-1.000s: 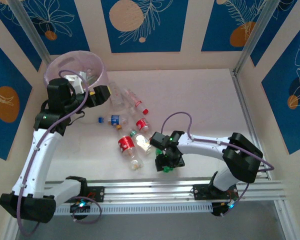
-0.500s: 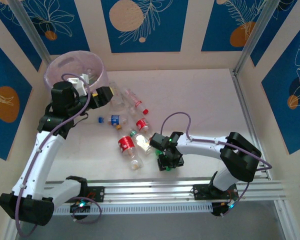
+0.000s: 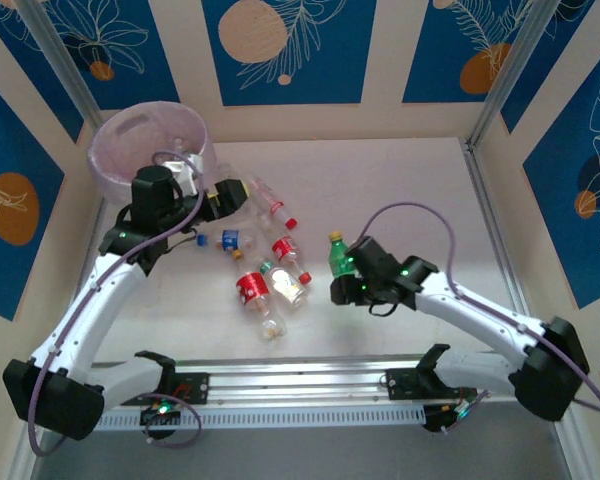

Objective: Put the plastic bottles in the bin

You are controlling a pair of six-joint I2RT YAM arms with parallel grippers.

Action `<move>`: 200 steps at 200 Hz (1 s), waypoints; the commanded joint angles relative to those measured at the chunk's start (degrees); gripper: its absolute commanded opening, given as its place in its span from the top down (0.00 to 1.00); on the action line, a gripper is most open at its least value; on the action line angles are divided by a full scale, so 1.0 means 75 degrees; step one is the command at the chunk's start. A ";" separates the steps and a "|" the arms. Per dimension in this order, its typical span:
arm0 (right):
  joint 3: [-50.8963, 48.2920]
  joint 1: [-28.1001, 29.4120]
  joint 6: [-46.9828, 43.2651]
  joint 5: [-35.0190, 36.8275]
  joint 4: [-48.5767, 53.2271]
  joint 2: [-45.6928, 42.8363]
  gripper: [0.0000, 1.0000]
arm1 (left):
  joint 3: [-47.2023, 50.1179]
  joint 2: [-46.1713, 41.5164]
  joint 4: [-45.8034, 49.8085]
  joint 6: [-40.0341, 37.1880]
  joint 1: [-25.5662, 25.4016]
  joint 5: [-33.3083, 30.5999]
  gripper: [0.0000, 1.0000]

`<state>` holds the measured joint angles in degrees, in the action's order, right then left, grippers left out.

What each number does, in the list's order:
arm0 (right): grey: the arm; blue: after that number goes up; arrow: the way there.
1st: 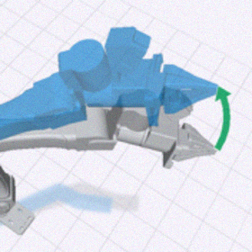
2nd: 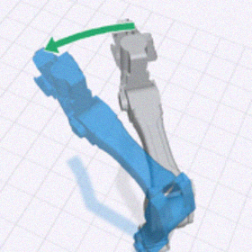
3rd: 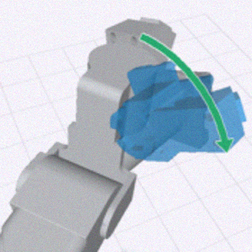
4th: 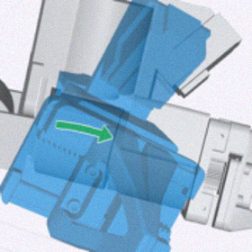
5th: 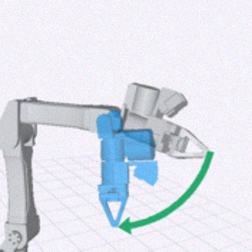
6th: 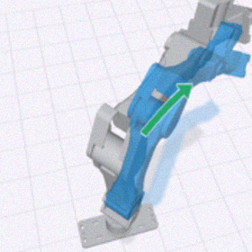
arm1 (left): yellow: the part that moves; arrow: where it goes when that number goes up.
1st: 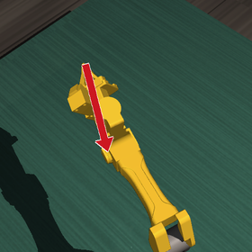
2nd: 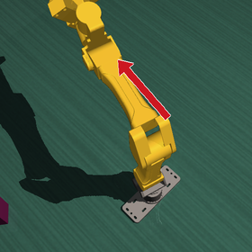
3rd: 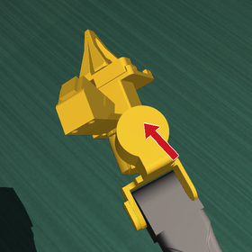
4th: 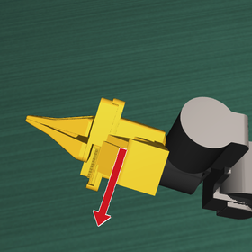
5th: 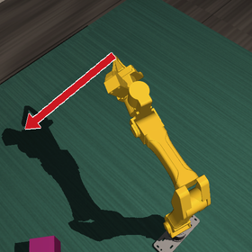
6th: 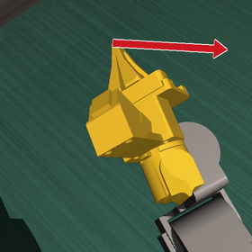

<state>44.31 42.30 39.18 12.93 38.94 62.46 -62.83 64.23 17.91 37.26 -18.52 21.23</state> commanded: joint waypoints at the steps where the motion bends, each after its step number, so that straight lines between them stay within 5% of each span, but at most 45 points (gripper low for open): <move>1: -0.0342 -0.0753 -0.0732 -0.0839 -0.1218 -0.0539 0.48 | -0.0251 0.0231 -0.0353 -0.0053 -0.0427 0.0311 0.00; 48: -0.0458 -0.1706 -0.1790 -0.2485 -0.2223 -0.1004 0.48 | -0.0245 0.0989 -0.1562 0.0368 -0.1577 0.0894 0.00; 106: -0.0401 -0.2101 -0.1466 -0.3609 -0.3263 -0.0606 0.49 | -0.0586 0.2264 -0.2436 0.0584 -0.2847 0.1000 0.00; 200: -0.0235 -0.2126 -0.1168 -0.4310 -0.3837 -0.0157 0.49 | -0.0931 0.3221 -0.2820 0.0683 -0.3436 0.1040 0.08</move>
<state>41.12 26.55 29.69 -16.21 12.25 60.82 -67.79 86.91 -1.41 42.52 -43.40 28.08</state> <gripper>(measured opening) 0.604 0.938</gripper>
